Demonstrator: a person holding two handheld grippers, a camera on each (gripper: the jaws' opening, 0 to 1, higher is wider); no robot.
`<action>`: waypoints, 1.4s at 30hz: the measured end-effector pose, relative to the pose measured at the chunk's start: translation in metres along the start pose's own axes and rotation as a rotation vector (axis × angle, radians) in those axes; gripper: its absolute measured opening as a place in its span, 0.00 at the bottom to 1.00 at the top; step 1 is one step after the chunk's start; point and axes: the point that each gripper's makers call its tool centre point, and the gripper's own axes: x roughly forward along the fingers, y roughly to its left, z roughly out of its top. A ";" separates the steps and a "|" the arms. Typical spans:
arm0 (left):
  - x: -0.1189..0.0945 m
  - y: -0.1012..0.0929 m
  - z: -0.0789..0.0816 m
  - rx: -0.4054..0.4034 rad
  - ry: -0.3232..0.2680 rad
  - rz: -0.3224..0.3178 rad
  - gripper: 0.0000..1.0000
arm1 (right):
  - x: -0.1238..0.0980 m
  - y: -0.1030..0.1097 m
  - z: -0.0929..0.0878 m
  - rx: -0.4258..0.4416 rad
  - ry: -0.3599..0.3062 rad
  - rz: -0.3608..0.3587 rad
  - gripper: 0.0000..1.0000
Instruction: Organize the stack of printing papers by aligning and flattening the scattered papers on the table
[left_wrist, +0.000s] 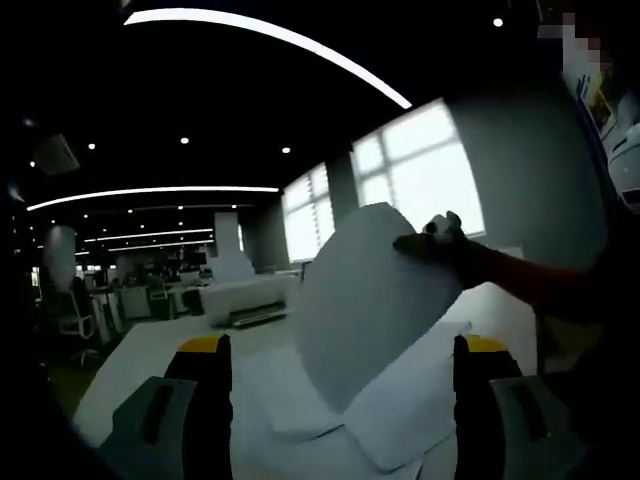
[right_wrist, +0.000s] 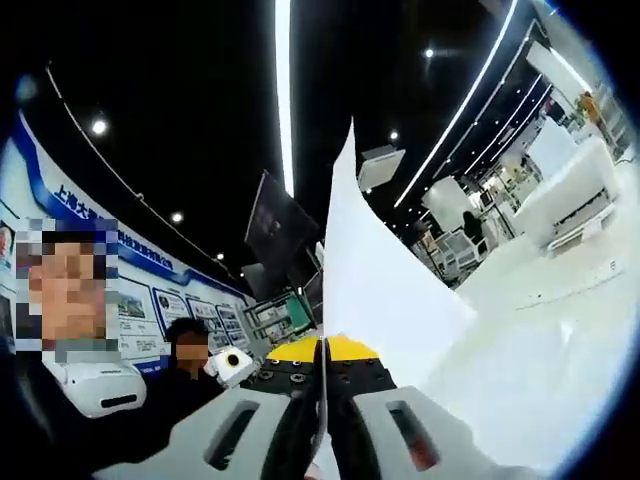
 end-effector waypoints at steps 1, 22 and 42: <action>0.000 0.000 0.001 0.000 -0.001 0.000 0.94 | 0.001 0.003 0.000 -0.019 0.018 -0.001 0.00; 0.008 0.008 0.016 0.008 -0.022 -0.034 0.95 | 0.006 0.032 0.022 -0.193 0.300 0.039 0.00; 0.013 -0.006 0.031 0.038 -0.038 -0.092 0.94 | 0.007 0.049 -0.003 -0.537 0.703 0.010 0.00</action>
